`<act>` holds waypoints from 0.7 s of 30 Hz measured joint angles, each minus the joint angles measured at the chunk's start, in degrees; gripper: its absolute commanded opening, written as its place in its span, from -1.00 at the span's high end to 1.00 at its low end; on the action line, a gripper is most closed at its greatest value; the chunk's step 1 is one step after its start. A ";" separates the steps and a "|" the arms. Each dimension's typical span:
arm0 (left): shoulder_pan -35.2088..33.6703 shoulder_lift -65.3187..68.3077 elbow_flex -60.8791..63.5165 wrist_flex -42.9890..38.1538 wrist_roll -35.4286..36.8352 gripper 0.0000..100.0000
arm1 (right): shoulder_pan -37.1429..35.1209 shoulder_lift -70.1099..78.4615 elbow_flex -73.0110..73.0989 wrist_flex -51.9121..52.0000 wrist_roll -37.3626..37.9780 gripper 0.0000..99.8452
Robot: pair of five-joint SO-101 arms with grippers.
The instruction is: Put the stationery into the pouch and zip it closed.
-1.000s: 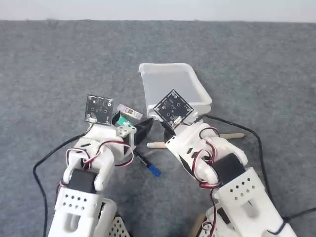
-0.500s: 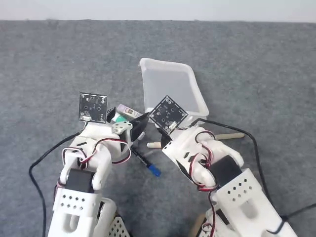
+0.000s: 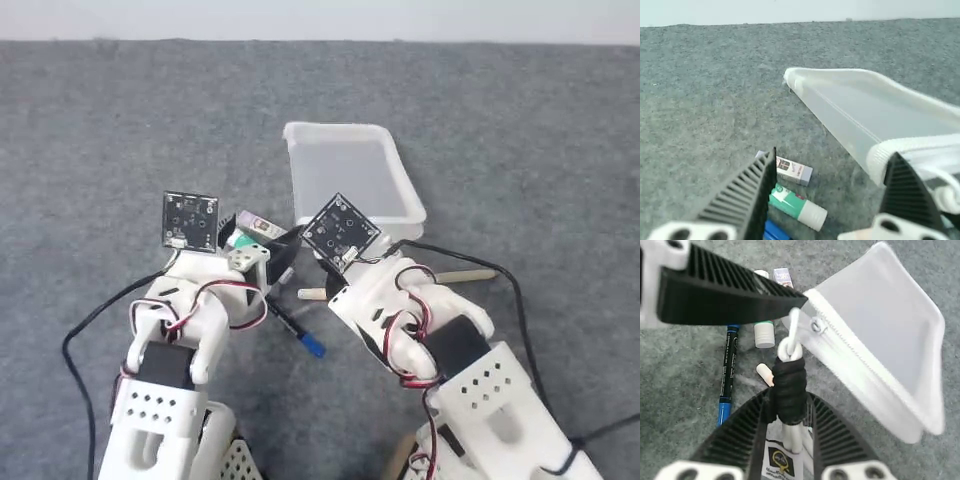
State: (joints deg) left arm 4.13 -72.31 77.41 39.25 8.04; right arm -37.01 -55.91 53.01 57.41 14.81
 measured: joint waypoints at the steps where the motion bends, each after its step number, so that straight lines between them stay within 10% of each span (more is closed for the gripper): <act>1: 0.53 0.00 0.09 0.00 0.00 0.35 | 0.00 -0.26 0.00 0.00 0.00 0.99; 21: 2.81 0.00 -1.76 8.44 -2.02 0.33 | -2.20 -6.15 0.09 0.88 0.00 0.99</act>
State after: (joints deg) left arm 6.95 -72.31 75.65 47.69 6.02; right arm -39.21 -62.07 53.10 58.29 14.81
